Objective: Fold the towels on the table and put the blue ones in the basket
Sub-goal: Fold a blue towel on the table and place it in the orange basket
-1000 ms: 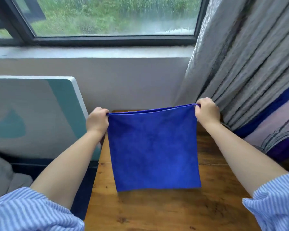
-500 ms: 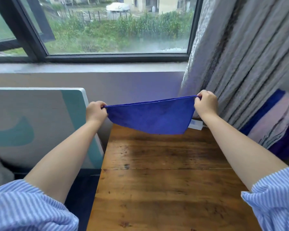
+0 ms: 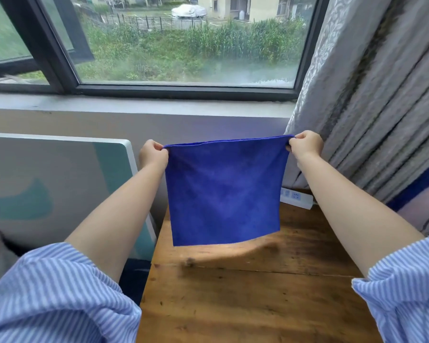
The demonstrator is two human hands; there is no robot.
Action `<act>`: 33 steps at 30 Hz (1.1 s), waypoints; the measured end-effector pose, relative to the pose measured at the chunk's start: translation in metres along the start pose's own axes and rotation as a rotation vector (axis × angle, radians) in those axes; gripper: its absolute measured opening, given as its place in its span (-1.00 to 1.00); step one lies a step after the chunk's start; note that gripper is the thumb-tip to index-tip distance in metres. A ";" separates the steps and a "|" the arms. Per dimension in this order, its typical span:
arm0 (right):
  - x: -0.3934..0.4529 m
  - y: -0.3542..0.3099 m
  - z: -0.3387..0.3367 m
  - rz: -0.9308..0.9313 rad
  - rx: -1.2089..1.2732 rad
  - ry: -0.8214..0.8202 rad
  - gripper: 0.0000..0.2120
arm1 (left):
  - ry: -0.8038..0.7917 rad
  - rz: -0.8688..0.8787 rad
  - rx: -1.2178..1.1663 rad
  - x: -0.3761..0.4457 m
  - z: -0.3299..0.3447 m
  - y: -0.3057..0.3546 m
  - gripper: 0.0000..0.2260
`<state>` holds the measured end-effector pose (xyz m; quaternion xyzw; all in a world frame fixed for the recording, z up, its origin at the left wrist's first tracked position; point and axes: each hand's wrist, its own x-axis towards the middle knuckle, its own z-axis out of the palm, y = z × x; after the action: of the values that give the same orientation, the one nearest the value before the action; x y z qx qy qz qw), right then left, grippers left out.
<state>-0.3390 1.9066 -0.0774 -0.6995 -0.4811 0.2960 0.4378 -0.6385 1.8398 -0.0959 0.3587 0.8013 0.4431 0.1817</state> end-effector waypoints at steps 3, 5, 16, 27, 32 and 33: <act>0.004 0.000 0.003 -0.047 0.012 0.045 -0.79 | 0.080 0.063 -0.060 0.005 0.003 0.003 -0.93; 0.002 0.002 0.002 -0.114 -0.018 0.056 -0.91 | 0.123 0.079 -0.109 0.003 0.002 -0.003 -0.93; -0.069 0.084 -0.014 -0.228 -0.214 -0.069 -0.79 | -0.101 0.191 -0.009 -0.058 -0.018 -0.091 -0.90; -0.189 0.243 -0.053 -0.284 -0.791 -0.539 -0.93 | -0.981 0.396 0.899 -0.158 -0.027 -0.209 -0.91; -0.229 0.284 -0.059 -0.378 -1.209 -0.903 -0.87 | -1.164 0.464 1.278 -0.195 -0.017 -0.240 -0.94; -0.235 0.293 -0.059 -0.399 -1.261 -0.938 -0.87 | -1.174 0.493 1.329 -0.202 -0.014 -0.248 -0.93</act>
<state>-0.2541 1.6228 -0.3157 -0.5188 -0.8065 0.1480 -0.2418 -0.6125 1.5964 -0.3019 0.7173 0.5712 -0.3352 0.2163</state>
